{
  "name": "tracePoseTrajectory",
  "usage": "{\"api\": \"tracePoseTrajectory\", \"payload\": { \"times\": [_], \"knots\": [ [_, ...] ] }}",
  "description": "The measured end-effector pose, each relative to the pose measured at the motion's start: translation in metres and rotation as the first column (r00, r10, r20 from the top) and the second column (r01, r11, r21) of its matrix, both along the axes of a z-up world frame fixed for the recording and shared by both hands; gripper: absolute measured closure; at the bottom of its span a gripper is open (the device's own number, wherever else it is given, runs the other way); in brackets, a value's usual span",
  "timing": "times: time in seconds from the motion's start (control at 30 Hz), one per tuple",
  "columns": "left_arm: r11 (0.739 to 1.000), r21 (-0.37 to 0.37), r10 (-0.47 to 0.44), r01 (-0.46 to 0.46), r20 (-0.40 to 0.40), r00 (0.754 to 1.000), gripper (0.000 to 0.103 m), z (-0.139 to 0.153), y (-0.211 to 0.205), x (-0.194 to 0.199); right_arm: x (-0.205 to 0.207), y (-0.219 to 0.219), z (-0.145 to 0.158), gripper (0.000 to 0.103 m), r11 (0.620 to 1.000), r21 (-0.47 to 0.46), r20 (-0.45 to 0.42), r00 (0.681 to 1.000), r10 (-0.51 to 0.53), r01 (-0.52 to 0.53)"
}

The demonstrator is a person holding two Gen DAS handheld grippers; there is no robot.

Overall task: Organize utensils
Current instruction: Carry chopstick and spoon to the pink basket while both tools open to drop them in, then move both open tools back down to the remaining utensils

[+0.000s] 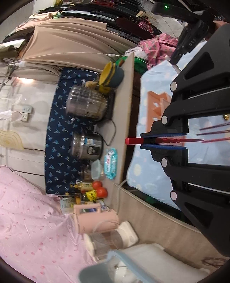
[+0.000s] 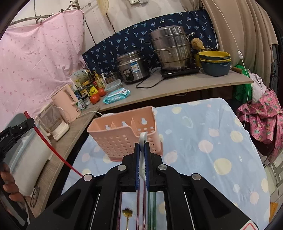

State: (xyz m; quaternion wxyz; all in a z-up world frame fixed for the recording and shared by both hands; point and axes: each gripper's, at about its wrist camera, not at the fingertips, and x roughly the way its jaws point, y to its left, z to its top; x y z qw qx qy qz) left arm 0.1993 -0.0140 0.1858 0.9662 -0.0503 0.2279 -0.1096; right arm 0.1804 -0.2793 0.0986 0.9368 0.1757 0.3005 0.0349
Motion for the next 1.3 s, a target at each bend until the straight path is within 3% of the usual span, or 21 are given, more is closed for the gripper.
{"api": "tracePoseTrajectory", "payload": {
  "times": [0.23, 0.37, 0.8, 0.93, 1.0, 1.03, 1.1, 1.3],
  "knots": [
    [0.999, -0.051, -0.007, 0.014, 0.123, 0.992, 0.096, 0.051, -0.012, 0.036, 0.053, -0.004, 0.025, 0.098, 0.999, 0.048, 0.054, 0.999, 0.001, -0.004],
    [0.999, -0.054, 0.008, 0.001, 0.157, 0.988, 0.096, 0.061, -0.018, 0.06, 0.081, -0.002, 0.022, 0.098, 0.998, 0.061, 0.054, 0.998, 0.012, -0.016],
    [0.999, -0.035, 0.002, -0.001, 0.004, 1.0, 0.096, -0.009, -0.025, 0.109, 0.119, 0.001, -0.035, 0.096, 0.999, 0.046, -0.067, 0.998, 0.008, -0.005],
    [0.999, -0.054, 0.006, -0.008, -0.03, 1.0, 0.095, -0.021, -0.018, 0.111, 0.11, 0.003, -0.032, 0.084, 1.0, 0.013, -0.049, 0.999, -0.009, 0.01],
    [0.998, -0.054, 0.02, -0.021, -0.027, 0.999, 0.088, -0.021, -0.013, 0.107, 0.101, 0.004, -0.028, 0.071, 1.0, -0.004, -0.033, 0.999, -0.019, 0.019],
    [0.998, -0.056, 0.029, -0.03, -0.027, 0.999, 0.078, -0.02, -0.011, 0.103, 0.096, 0.005, -0.025, 0.068, 1.0, -0.011, -0.025, 0.999, -0.021, 0.021],
    [0.997, -0.062, 0.042, -0.044, -0.026, 0.999, 0.07, -0.02, -0.005, 0.095, 0.085, 0.008, -0.021, 0.068, 1.0, -0.02, -0.019, 1.0, -0.017, 0.016],
    [0.997, -0.047, 0.055, -0.058, -0.054, 0.997, 0.069, -0.032, 0.011, 0.059, 0.041, 0.014, -0.024, 0.066, 1.0, -0.023, -0.04, 0.999, -0.003, 0.002]
  ]
}}
